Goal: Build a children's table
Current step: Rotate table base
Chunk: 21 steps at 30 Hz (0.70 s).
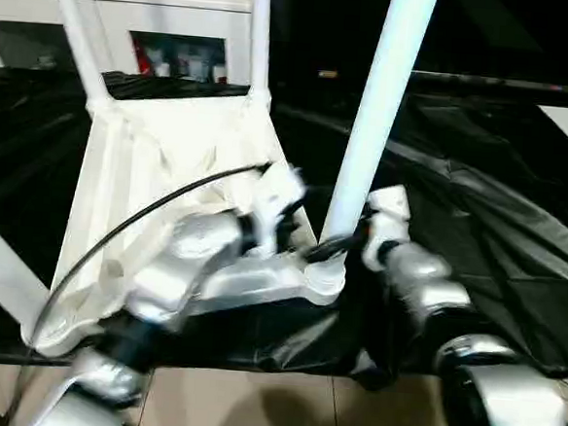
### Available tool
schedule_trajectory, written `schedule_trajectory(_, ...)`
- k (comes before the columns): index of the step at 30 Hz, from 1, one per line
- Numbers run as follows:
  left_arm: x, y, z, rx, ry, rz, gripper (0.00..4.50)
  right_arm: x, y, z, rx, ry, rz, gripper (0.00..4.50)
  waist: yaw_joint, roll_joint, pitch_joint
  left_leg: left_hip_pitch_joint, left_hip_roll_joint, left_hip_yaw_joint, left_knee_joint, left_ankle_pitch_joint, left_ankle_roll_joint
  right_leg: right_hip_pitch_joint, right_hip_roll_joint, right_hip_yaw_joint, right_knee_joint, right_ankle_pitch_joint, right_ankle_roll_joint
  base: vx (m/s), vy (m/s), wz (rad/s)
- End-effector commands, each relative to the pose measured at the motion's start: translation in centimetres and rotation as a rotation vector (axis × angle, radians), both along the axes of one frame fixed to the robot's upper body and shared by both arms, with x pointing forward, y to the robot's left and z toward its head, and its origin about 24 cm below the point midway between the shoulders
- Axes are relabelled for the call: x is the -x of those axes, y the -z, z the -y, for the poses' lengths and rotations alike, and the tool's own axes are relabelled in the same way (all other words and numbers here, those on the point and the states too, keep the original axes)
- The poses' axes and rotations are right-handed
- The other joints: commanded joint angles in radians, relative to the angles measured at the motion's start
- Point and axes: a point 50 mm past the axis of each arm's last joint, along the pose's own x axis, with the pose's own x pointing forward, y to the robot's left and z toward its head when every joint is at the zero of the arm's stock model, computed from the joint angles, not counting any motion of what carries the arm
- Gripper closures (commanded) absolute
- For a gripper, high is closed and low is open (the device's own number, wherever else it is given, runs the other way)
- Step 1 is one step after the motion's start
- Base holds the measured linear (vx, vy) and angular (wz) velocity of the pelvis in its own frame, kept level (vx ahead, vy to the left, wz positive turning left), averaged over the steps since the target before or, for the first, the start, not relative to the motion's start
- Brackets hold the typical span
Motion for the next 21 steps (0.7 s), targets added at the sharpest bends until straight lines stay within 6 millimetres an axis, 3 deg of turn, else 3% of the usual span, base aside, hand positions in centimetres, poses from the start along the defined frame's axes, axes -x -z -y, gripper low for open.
schedule_trajectory(1,0.5,1.1,-1.1,-0.091,0.008,-0.047,0.2,-0.1,-0.9,0.5,0.022,-0.058,0.044,1.3,0.006,0.0,-0.075,0.016,0.011,0.007,-0.064,-0.334,0.009,0.053,-0.031,0.028,-0.065,-0.28,-0.209,0.0,0.0,0.0)
schedule_trajectory(9,2.0,2.9,-2.6,-0.209,0.037,-0.137,0.74,1.4,-0.8,2.0,0.124,-0.285,0.024,1.3,0.02,0.0,-0.073,0.016,0.013,0.008,-0.065,-0.342,0.012,0.055,-0.032,0.028,-0.067,-0.3,-0.208,0.0,0.0,0.0)
schedule_trajectory(12,2.9,3.5,-3.4,-0.279,0.053,-0.167,1.01,3.1,-1.1,2.7,0.136,-0.448,0.001,1.3,0.027,0.0,-0.069,0.017,0.014,0.008,-0.067,-0.349,0.015,0.052,-0.03,0.03,-0.069,-0.32,-0.187,0.0,0.0,0.0)
schedule_trajectory(14,3.3,3.4,-3.5,-0.289,0.047,-0.184,1.27,4.4,-1.5,3.1,0.138,-0.55,-0.023,1.3,0.037,-0.002,-0.069,0.018,0.014,0.008,-0.067,-0.346,0.02,0.058,-0.025,0.03,-0.071,-0.326,-0.168,0.0,0.0,0.0)
schedule_trajectory(15,3.4,3.5,-3.5,-0.295,0.044,-0.194,1.34,5.0,-1.6,3.4,0.143,-0.59,-0.038,1.3,0.041,0.004,-0.068,0.02,0.016,0.007,-0.068,-0.351,0.019,0.054,-0.029,0.032,-0.072,-0.336,-0.166,0.0,0.0,0.0)
schedule_trajectory(18,3.6,3.6,-3.5,-0.315,0.047,-0.209,1.48,5.7,-1.7,3.7,0.153,-0.636,-0.062,1.3,0.036,0.0,-0.069,0.017,0.012,0.005,-0.068,-0.363,0.013,0.051,-0.029,0.03,-0.076,-0.362,-0.17,0.0,0.0,0.0)
schedule_trajectory(21,3.5,3.9,-3.5,-0.336,0.035,-0.216,1.81,6.4,-1.8,4.3,0.17,-0.679,-0.09,1.3,0.037,-0.001,-0.066,0.02,0.012,0.003,-0.068,-0.388,0.011,0.051,-0.031,0.03,-0.084,-0.409,-0.148,0.0,0.0,0.0)
